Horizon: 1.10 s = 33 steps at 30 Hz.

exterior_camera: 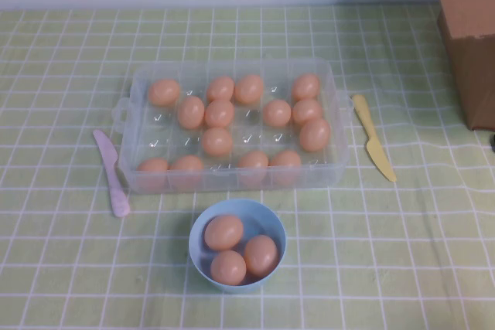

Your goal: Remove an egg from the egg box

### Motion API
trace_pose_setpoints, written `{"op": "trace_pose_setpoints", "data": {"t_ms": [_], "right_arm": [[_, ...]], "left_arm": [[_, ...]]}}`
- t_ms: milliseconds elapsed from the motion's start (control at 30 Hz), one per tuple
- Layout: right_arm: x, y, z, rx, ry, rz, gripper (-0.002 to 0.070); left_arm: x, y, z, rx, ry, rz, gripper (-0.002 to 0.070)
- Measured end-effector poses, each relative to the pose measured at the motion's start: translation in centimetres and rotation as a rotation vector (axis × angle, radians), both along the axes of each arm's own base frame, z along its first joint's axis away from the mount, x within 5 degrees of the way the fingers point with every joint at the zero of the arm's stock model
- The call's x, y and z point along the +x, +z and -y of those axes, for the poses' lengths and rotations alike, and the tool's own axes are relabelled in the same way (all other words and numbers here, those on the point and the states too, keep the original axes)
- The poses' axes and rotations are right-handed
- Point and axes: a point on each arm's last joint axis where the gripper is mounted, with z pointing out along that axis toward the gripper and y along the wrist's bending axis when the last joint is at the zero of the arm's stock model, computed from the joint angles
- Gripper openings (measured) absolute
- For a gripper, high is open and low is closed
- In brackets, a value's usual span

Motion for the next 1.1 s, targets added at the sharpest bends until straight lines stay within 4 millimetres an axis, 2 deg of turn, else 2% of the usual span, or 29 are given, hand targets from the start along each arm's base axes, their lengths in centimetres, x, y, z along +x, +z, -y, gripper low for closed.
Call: {"op": "trace_pose_setpoints", "data": {"t_ms": [1100], "right_arm": [[0.03,0.12,-0.07,0.027,0.0,0.011,-0.0017]], "left_arm": [[0.0,0.0,0.0,0.0,0.0,0.0,-0.0003]]}}
